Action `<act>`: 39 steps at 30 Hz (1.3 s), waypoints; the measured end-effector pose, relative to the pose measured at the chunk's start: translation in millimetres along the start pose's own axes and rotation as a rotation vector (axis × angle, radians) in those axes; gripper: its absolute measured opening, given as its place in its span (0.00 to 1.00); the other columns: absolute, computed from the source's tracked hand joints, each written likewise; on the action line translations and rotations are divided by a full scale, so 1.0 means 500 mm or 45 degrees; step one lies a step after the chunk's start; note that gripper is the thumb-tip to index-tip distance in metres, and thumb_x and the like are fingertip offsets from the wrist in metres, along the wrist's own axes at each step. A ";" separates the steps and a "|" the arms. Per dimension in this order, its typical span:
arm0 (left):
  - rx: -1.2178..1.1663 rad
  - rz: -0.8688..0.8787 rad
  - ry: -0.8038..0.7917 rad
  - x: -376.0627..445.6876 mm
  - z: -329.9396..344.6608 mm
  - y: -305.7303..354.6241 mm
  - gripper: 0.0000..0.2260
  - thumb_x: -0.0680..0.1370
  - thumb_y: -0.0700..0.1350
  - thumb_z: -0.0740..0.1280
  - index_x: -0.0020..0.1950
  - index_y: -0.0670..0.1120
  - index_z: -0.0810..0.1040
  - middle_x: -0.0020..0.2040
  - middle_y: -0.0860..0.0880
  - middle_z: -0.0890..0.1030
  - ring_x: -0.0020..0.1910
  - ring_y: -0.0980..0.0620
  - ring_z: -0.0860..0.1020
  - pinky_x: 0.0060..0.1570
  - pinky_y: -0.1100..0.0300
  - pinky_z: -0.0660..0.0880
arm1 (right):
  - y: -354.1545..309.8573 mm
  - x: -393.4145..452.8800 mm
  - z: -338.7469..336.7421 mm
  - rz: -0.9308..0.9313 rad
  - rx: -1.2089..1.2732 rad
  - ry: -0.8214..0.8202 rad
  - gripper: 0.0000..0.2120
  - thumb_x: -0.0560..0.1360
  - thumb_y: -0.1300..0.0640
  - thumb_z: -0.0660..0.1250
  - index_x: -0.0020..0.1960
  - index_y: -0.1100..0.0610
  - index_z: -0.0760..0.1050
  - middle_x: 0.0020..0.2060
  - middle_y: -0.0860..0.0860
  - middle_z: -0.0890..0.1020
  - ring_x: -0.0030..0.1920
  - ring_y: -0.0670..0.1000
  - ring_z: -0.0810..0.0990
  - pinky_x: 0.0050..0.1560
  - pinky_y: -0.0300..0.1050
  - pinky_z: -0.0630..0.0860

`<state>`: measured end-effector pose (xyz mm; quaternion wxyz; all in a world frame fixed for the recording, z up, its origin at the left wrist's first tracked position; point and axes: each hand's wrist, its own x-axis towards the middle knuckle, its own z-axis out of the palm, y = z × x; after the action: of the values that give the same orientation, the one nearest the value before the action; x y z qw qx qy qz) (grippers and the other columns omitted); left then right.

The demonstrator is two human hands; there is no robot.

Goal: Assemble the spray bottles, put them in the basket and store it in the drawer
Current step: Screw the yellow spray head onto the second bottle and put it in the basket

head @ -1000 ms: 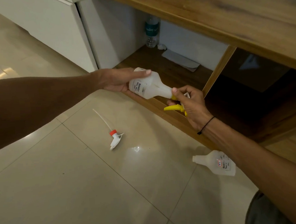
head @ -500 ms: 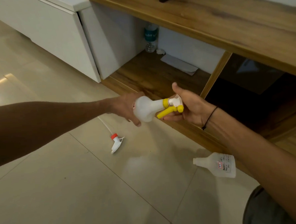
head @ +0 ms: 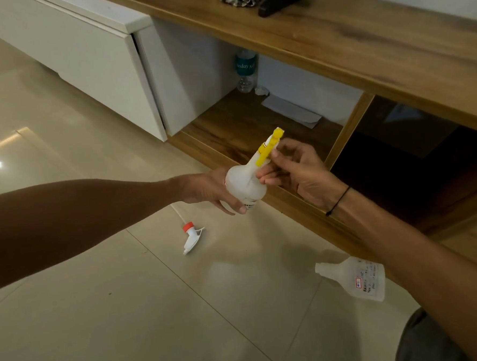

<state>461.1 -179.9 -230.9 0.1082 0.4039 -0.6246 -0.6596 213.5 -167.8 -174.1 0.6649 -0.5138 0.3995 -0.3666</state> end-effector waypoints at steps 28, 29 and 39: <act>-0.072 -0.070 -0.178 0.008 -0.003 0.046 0.33 0.73 0.44 0.81 0.75 0.54 0.72 0.66 0.48 0.82 0.66 0.46 0.82 0.54 0.53 0.84 | -0.013 0.023 0.022 -0.003 0.290 -0.077 0.11 0.83 0.61 0.66 0.59 0.69 0.80 0.60 0.67 0.84 0.64 0.63 0.84 0.67 0.58 0.80; -0.019 -0.028 -0.082 0.013 0.013 0.045 0.33 0.72 0.45 0.82 0.73 0.55 0.73 0.65 0.50 0.82 0.65 0.48 0.82 0.53 0.55 0.84 | -0.011 0.024 0.027 -0.011 0.252 -0.022 0.11 0.83 0.61 0.67 0.59 0.69 0.80 0.59 0.67 0.84 0.63 0.63 0.84 0.68 0.59 0.79; -0.126 -0.057 -0.090 0.021 0.013 0.018 0.35 0.71 0.44 0.82 0.74 0.59 0.71 0.67 0.52 0.81 0.67 0.48 0.81 0.56 0.50 0.84 | 0.001 0.033 0.036 -0.026 0.084 0.062 0.17 0.82 0.59 0.69 0.64 0.71 0.77 0.59 0.65 0.85 0.62 0.62 0.85 0.69 0.61 0.78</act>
<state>446.5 -183.6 -227.8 0.0911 0.3886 -0.5855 -0.7056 236.6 -175.6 -174.3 0.6677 -0.4865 0.3981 -0.3987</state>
